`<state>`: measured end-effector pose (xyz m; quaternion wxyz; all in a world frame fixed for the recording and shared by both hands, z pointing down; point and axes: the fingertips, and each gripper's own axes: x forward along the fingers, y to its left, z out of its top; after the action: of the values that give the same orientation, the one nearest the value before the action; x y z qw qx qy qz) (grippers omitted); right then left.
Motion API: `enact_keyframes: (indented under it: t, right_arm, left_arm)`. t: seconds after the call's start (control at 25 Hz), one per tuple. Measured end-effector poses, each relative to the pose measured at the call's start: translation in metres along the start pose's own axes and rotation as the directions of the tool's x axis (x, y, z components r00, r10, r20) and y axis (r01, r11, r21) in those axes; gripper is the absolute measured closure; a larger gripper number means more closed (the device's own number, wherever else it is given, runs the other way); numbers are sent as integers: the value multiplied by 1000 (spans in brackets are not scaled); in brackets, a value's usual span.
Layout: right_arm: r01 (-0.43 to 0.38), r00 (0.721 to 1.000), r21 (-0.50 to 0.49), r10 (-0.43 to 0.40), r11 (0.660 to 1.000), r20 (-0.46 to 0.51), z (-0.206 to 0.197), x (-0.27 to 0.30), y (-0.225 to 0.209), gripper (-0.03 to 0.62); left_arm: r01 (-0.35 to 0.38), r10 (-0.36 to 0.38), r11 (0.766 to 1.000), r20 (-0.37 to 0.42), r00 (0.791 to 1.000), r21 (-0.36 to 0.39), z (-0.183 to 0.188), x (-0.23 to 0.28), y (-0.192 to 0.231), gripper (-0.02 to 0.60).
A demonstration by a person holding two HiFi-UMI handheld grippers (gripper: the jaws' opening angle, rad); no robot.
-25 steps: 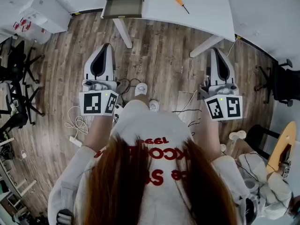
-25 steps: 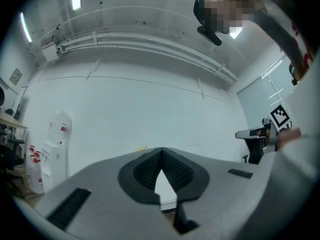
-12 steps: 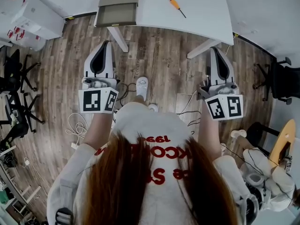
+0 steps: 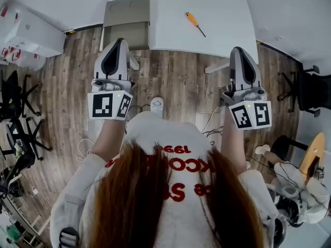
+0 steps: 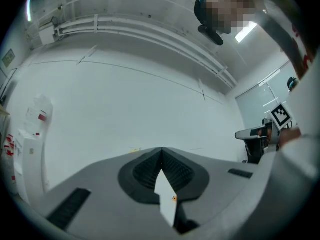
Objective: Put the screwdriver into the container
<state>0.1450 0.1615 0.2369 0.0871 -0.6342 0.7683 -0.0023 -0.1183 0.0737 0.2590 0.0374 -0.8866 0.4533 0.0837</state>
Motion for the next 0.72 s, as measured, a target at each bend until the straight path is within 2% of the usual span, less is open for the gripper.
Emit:
enact_keyframes:
  t: [0.36, 0.72]
  right_arm:
    - [51, 998, 31, -50, 998, -23, -15, 43, -22, 589]
    - [68, 996, 49, -66, 996, -54, -30, 60, -34, 589]
  left_arm:
    - [44, -45, 999, -28, 999, -15, -18, 52, 25, 577]
    - [54, -56, 998, -57, 997, -40, -36, 74, 33, 577]
